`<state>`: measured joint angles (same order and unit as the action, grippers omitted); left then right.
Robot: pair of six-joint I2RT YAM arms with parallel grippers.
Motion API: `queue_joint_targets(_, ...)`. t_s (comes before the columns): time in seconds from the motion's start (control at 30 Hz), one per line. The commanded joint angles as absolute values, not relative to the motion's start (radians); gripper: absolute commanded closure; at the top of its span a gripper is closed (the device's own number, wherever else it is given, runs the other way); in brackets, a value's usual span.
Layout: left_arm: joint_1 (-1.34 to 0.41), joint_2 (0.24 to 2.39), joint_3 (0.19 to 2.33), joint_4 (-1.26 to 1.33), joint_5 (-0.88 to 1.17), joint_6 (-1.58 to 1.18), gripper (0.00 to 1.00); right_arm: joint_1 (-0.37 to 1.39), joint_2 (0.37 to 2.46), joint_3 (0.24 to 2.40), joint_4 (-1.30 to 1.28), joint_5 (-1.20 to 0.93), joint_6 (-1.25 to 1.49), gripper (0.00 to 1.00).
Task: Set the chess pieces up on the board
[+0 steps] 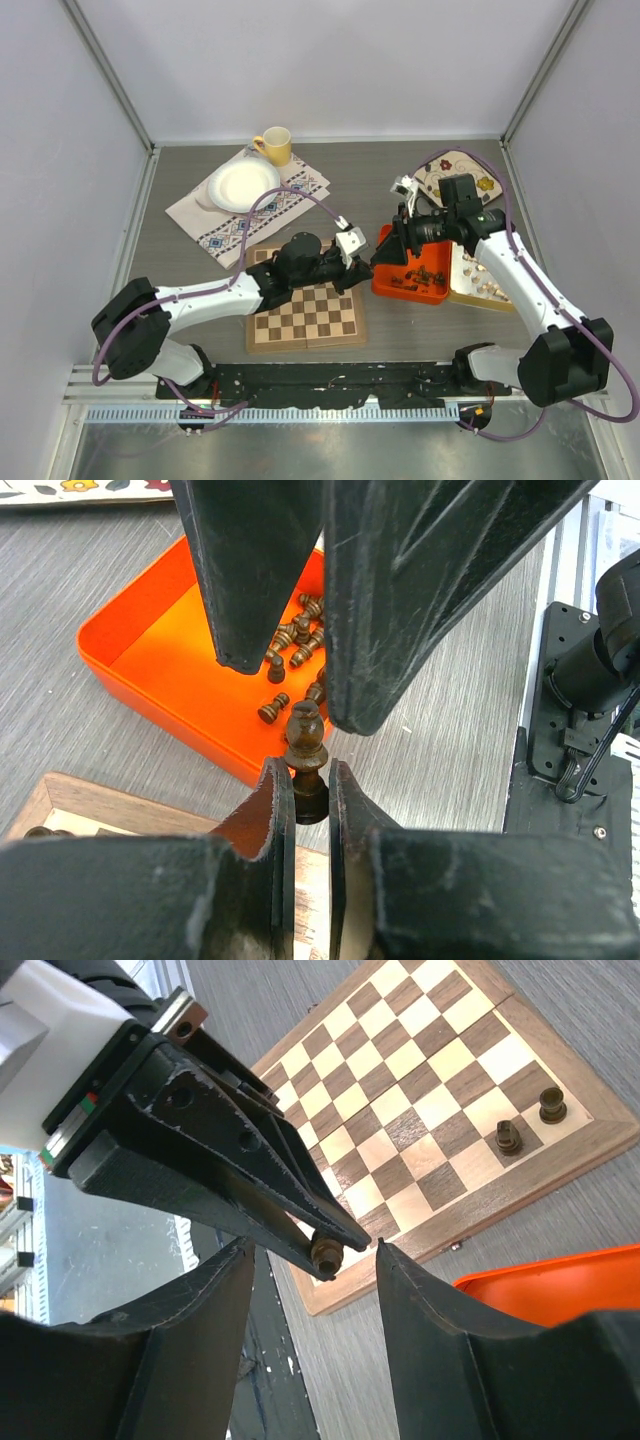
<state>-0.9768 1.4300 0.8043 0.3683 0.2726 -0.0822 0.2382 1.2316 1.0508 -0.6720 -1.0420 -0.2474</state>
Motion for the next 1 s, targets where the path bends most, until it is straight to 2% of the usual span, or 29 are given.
queue_joint_targets(0.0, -0.976, 1.428, 0.844, 0.452, 0.262, -0.110, 1.00, 0.241, 1.250, 1.040, -0.626, -1.034, -0.207, 0.45)
queue_joint_targets(0.43, -0.974, 1.436, 0.847, 0.472, 0.235, -0.121, 1.00, 0.262, 1.272, 1.019, -0.629, -1.038, -0.202, 0.58)
queue_joint_targets(0.6, -0.973, 1.439, 0.848, 0.469, 0.233, -0.126, 1.00, 0.268, 1.275, 1.020, -0.624, -1.060, -0.201, 0.71)
queue_joint_targets(0.73, -0.971, 1.439, 0.850, 0.469, 0.232, -0.129, 1.00, 0.270, 1.272, 1.019, -0.620, -1.069, -0.201, 0.88)
queue_joint_targets(0.83, -0.969, 1.433, 0.848, 0.471, 0.233, -0.130, 1.00, 0.272, 1.266, 1.016, -0.620, -1.068, -0.209, 0.96)
queue_joint_targets(0.9, -0.968, 1.431, 0.848, 0.472, 0.236, -0.137, 0.99, 0.272, 1.259, 1.015, -0.621, -1.068, -0.212, 0.98)
queue_joint_targets(0.97, -0.966, 1.424, 0.850, 0.472, 0.236, -0.141, 0.90, 0.272, 1.259, 1.017, -0.618, -1.066, -0.213, 0.99)
